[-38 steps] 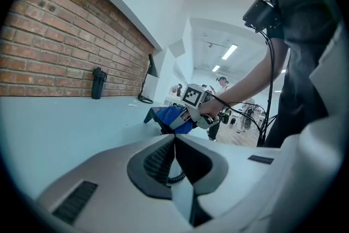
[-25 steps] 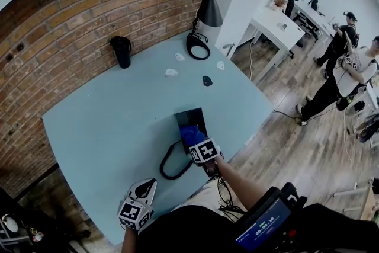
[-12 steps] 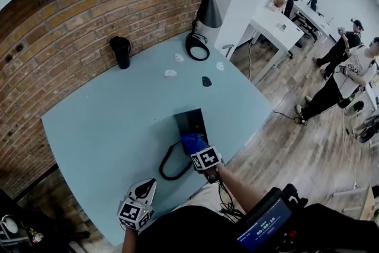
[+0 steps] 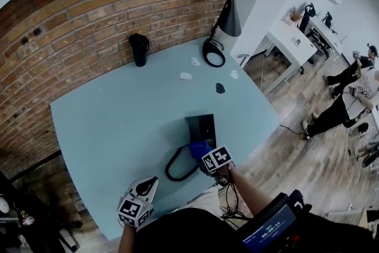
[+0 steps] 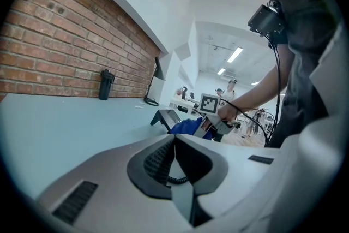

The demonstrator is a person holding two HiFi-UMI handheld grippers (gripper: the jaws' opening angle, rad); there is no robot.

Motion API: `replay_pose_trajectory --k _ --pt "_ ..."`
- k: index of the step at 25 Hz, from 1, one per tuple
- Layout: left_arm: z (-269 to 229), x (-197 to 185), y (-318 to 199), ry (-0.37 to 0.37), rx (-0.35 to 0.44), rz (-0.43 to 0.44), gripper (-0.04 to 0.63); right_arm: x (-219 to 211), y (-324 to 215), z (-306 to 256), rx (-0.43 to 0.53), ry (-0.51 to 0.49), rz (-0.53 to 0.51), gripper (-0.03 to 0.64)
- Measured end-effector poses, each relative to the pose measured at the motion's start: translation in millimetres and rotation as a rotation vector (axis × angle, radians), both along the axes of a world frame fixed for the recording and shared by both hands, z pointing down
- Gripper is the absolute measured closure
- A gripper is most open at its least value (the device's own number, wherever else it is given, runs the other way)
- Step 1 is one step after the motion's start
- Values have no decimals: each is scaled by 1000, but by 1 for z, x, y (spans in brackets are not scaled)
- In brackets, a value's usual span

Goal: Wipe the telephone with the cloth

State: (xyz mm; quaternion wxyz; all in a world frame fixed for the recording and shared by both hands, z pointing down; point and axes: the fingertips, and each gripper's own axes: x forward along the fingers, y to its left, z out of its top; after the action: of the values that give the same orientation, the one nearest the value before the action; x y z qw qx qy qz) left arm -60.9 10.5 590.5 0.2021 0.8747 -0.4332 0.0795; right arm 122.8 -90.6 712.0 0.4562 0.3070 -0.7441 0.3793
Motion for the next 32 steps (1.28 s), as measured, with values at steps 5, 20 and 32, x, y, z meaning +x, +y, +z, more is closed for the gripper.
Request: replay_pose_trajectory --k 5,20,32 --pt "3 -15 -1 15 -19 -58 575 12 -69 -45 -50 -49 34 430" --pt "13 -9 -6 -3 -56 -34 575 -6 -180 -80 436 -282 240 423" --pt "16 15 0 4 -69 45 575 5 -117 -44 414 -89 120 426"
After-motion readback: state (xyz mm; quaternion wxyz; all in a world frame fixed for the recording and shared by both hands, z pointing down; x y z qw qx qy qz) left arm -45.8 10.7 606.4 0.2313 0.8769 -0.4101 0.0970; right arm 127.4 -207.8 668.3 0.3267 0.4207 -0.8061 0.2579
